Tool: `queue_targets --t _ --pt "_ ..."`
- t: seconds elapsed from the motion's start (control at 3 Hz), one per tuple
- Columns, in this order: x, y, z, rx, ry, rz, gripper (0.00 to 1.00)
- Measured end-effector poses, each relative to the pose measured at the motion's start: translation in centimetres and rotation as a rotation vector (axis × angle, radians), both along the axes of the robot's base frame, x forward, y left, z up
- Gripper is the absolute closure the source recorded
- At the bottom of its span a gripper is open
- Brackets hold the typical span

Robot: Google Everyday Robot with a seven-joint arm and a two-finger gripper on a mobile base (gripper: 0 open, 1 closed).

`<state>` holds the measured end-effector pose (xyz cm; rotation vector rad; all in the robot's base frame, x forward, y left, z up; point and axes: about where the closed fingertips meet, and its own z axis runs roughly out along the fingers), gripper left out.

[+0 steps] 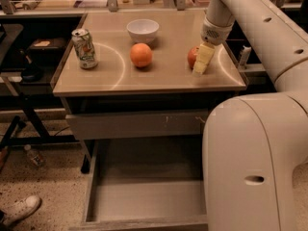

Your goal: Place apple into middle drawer

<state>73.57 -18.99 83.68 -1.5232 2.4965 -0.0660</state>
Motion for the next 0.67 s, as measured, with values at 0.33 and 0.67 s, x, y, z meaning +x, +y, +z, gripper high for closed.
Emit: queue_targets --t 0.33,0.67 --pt "0.11 -0.22 -0.13 0.001 0.001 -0.002 0.00" --pt "0.11 -0.22 -0.13 0.001 0.001 -0.002 0.20"
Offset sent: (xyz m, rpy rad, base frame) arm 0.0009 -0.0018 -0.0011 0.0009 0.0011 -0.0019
